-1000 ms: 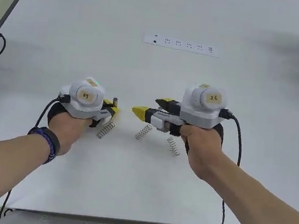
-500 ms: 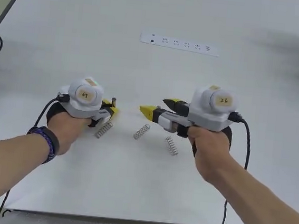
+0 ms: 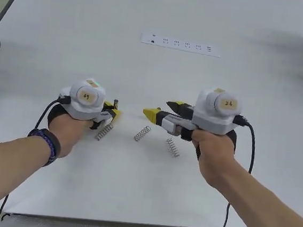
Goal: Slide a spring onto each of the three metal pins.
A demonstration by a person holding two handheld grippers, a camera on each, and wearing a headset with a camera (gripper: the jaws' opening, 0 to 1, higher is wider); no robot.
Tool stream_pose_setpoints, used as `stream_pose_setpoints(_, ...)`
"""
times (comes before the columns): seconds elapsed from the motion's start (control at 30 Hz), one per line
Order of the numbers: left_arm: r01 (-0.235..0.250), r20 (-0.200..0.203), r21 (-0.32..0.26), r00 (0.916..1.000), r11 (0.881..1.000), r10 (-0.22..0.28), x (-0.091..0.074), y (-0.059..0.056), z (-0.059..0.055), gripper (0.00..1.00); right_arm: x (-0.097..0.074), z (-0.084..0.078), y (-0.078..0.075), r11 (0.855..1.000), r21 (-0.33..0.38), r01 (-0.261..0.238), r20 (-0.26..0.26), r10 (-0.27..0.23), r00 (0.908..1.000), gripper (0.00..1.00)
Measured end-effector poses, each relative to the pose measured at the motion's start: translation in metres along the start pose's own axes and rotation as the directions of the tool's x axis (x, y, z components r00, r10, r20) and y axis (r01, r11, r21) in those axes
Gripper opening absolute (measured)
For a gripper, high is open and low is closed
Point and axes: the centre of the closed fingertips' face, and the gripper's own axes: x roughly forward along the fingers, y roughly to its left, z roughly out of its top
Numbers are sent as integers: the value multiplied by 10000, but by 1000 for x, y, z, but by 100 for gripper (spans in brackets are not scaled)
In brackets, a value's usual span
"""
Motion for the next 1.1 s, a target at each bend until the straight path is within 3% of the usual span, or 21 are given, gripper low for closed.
stream_pose_setpoints(0.77,91,-240,-101,9997,9999,-93,-6,-7,-6,8,-6,1,-4,9999,80,94,112,-94,9999,46)
stream_pose_setpoints(1.1,114,-428,-151,9990,9998,-121,-14,-4,-11,14,-15,-5,-8,9997,138,196,81,-197,9998,46)
